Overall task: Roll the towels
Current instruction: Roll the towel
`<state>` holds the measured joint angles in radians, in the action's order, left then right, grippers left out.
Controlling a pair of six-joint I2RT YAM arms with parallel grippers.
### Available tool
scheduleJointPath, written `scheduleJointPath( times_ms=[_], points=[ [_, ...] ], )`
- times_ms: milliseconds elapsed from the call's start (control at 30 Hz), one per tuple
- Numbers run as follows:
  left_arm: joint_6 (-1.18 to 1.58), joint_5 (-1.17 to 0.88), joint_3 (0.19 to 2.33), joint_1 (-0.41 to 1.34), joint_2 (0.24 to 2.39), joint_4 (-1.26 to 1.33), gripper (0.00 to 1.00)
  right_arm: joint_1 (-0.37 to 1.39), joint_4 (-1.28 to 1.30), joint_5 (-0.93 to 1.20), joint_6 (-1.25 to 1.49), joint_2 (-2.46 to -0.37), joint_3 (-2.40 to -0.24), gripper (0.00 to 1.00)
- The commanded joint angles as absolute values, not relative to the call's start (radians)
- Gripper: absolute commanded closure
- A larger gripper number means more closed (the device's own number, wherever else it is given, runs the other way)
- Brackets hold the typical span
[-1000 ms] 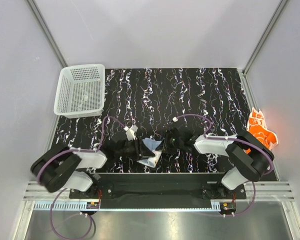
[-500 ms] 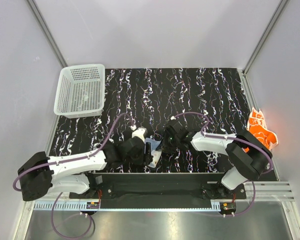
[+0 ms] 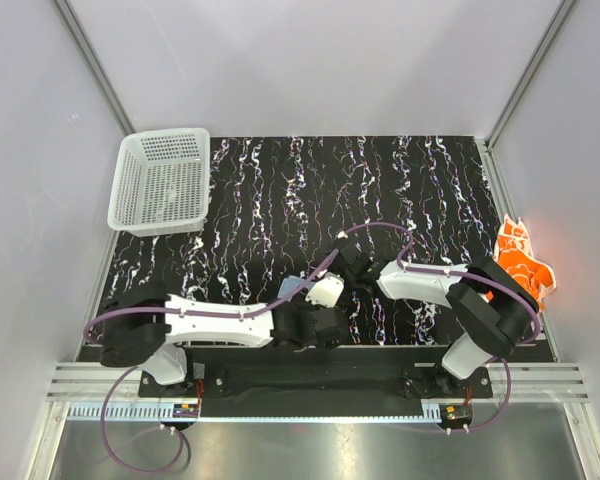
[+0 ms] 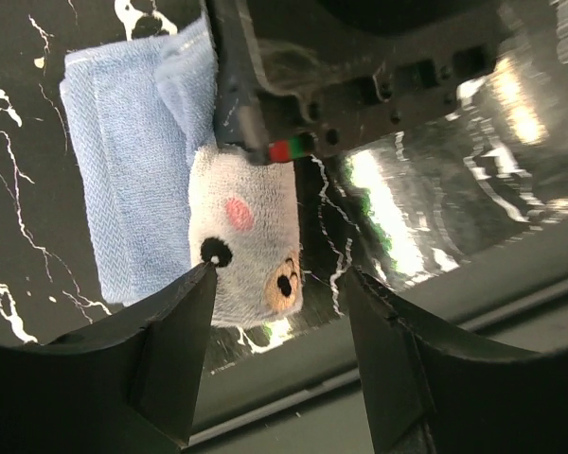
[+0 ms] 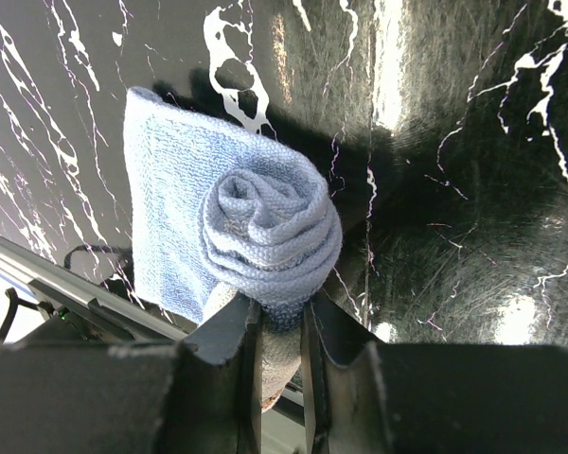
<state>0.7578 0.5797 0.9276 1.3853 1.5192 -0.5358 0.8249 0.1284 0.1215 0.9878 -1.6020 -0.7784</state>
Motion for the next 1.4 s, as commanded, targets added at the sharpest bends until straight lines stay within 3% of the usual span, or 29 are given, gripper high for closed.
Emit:
scheduleJointPath(
  times_ms=[0,333,733,867,900,1033,1367],
  points=[
    [0.735,0.667,0.982,1.391,1.571,-0.561,0.38,0.842,0.210,0.072,0.969,-1.634,-0.781,0.97],
    [0.752,0.627,0.914,1.391,1.666,-0.479,0.43,0.844,0.201,0.081,0.963,-1.655,-0.781,0.97],
    [0.761,0.572,0.793,1.384,1.655,-0.367,0.72,0.842,0.255,0.071,0.946,-1.664,-0.808,0.94],
    [0.762,0.546,0.756,1.379,1.628,-0.330,0.80,0.841,0.291,0.039,0.939,-1.652,-0.816,0.81],
    [0.755,0.540,0.744,1.379,1.612,-0.324,0.81,0.841,0.323,0.028,0.934,-1.651,-0.821,0.68],
    [0.726,0.488,0.698,1.374,1.565,-0.265,0.83,0.819,0.374,0.006,0.922,-1.640,-0.830,0.41],
    [0.718,0.387,0.578,1.315,1.408,-0.164,0.84,0.641,0.408,0.029,0.827,-1.612,-0.838,0.37]
  ],
)
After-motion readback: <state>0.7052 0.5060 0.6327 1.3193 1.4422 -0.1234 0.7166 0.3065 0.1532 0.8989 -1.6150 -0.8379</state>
